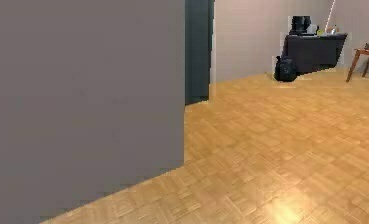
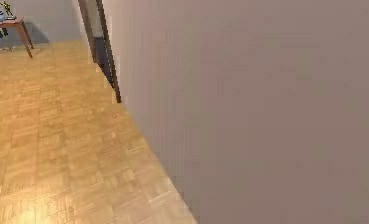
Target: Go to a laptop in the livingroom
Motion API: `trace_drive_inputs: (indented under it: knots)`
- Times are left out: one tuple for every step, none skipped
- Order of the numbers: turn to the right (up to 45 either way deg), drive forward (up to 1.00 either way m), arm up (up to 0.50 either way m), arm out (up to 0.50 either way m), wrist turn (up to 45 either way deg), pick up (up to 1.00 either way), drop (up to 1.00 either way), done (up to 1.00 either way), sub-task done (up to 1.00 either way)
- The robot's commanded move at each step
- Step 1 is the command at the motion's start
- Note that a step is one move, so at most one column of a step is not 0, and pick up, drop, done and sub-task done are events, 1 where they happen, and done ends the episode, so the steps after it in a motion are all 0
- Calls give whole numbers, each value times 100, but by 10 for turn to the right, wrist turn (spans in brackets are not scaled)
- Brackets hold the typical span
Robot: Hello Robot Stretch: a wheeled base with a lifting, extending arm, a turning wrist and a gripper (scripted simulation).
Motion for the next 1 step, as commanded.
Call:
trace_drive_inputs:
  knots:
    - [-300, 0, 0, 0, 0, 0, 0, 0, 0]
